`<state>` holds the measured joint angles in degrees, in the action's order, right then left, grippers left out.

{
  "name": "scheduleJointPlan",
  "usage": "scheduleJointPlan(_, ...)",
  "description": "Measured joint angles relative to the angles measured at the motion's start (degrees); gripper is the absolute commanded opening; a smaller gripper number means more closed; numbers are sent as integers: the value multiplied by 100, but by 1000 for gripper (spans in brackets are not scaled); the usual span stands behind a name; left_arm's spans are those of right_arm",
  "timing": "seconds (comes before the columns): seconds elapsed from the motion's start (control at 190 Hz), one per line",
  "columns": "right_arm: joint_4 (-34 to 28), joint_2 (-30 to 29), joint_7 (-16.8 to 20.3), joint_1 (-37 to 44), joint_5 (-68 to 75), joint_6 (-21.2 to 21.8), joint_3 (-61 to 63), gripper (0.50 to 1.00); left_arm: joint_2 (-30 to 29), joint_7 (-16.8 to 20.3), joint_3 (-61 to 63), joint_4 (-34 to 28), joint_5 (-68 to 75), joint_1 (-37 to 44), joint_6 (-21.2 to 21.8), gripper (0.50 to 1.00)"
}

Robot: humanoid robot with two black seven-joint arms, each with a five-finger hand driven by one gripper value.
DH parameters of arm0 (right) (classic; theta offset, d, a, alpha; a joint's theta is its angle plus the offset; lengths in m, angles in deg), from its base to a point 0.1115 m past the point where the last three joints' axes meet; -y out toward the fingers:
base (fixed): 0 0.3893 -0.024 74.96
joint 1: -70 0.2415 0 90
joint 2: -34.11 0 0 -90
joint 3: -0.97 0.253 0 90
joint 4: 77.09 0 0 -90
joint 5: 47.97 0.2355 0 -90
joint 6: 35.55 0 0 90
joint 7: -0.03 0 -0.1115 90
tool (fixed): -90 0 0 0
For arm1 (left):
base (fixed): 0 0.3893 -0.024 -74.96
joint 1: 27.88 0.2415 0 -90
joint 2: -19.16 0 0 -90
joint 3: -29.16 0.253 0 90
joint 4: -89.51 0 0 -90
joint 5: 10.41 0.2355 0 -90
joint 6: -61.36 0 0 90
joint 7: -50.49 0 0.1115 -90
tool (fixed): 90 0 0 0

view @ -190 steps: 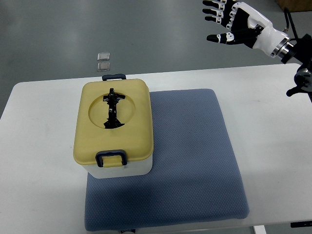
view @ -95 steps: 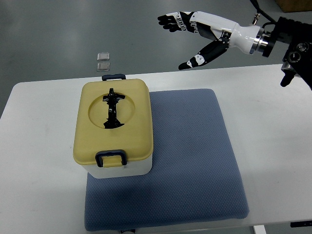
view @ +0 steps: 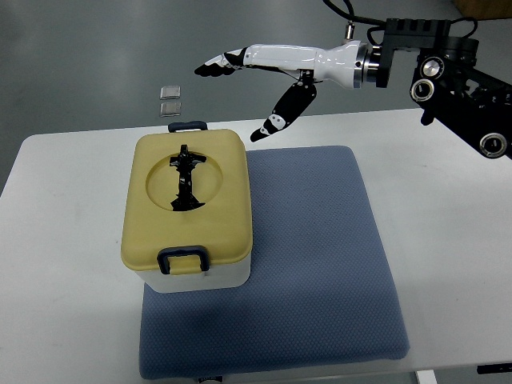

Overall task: Open white storage box with right hand
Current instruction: 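Raise the right hand and swing it over the yellow lid, then lower the right hand and close its fingers on the black lid handle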

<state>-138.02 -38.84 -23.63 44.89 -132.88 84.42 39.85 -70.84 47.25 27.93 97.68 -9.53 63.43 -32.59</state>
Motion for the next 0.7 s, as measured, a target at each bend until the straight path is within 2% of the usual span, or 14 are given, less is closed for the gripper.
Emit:
scheduleJointPlan(0.284,9,-415,-173,332,-315,-472,-588,911,0,0,0,0,0,1,0,1000)
scheduleJointPlan(0.468,8,-550,-473,486,-535,-833,-957,909,0,0,0,0,0,0,0,1000)
scheduleJointPlan(0.699,21,-632,-871,779,-755,-1508,-1755,909,0,0,0,0,0,-1,0,1000)
